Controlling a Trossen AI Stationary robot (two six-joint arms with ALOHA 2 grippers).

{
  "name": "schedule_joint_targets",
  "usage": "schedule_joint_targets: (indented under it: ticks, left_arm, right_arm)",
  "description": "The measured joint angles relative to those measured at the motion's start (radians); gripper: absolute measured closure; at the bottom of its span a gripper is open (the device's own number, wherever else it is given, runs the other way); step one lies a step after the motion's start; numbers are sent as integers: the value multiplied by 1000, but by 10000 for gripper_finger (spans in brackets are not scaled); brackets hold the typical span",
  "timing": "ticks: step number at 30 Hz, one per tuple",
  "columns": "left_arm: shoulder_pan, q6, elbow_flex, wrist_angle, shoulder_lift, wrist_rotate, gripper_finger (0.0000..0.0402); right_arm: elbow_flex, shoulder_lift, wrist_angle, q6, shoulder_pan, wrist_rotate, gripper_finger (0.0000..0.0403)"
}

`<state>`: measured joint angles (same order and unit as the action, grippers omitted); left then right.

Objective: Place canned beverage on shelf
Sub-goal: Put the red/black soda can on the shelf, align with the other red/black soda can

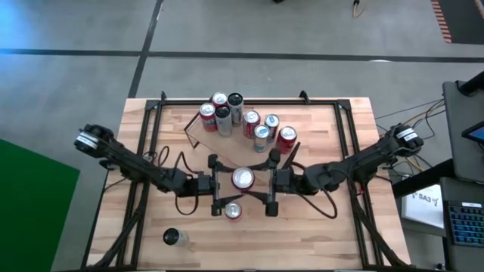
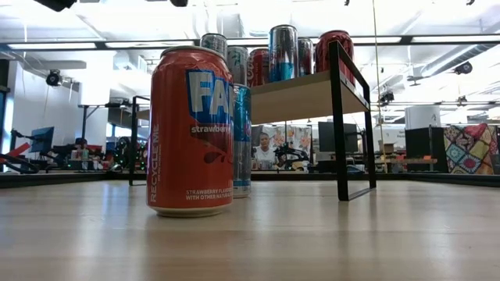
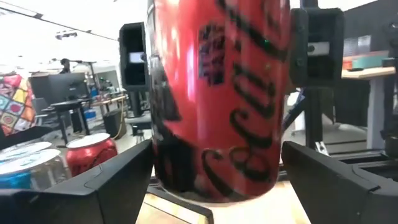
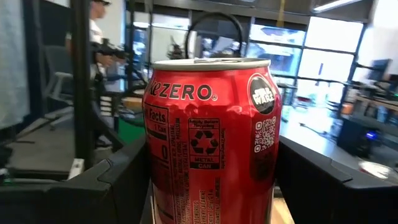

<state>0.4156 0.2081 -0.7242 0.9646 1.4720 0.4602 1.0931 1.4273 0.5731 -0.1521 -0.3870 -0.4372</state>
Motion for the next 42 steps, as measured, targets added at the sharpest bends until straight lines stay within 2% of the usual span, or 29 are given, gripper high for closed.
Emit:
schedule_joint_targets:
  ticks: [7,13,18,25,32,42]
  left_arm:
    - [-2,12,0,-72,-75,31,65]
    - [-2,36,1,-257,-201,77,65]
    - [-2,65,6,-379,-319,79,65]
    - [-3,98,56,-414,-430,91,64]
    - [-5,163,67,-412,-469,205,64]
    - [-6,271,66,-413,-464,391,64]
  right_arm:
    - [0,-38,-62,6,-1,-139,127]
    - [-25,-77,-125,14,-2,-203,127]
    - [-105,-136,-140,90,-4,-197,122]
    - [-243,-163,-73,161,-3,-317,125]
    - [-342,-162,45,180,-1,-386,120]
    - [-347,-147,61,182,8,-397,121]
